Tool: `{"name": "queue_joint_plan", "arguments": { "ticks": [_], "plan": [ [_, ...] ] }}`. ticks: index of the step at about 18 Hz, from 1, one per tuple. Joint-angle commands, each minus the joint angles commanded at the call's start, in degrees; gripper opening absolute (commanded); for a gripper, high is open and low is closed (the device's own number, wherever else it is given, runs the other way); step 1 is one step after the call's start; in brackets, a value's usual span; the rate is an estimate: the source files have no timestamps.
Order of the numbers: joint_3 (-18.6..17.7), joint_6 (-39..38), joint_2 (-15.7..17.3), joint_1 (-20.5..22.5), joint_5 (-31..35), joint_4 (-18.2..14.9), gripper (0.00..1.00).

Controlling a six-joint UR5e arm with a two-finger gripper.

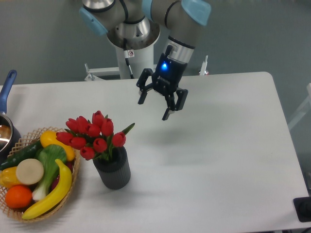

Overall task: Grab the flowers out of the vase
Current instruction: 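Move the open gripper down toward the red tulips in the black vase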

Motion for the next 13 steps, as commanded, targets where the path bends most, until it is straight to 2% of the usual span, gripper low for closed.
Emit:
{"name": "queue_joint_plan", "arguments": {
  "ticks": [4,13],
  "plan": [
    [0.61,0.18,-2.63,-2.81,-0.18,2.45,1.0],
    [3.69,-0.53,-4.75,-6.77,-0.53,2.64,1.0]
  ]
}}
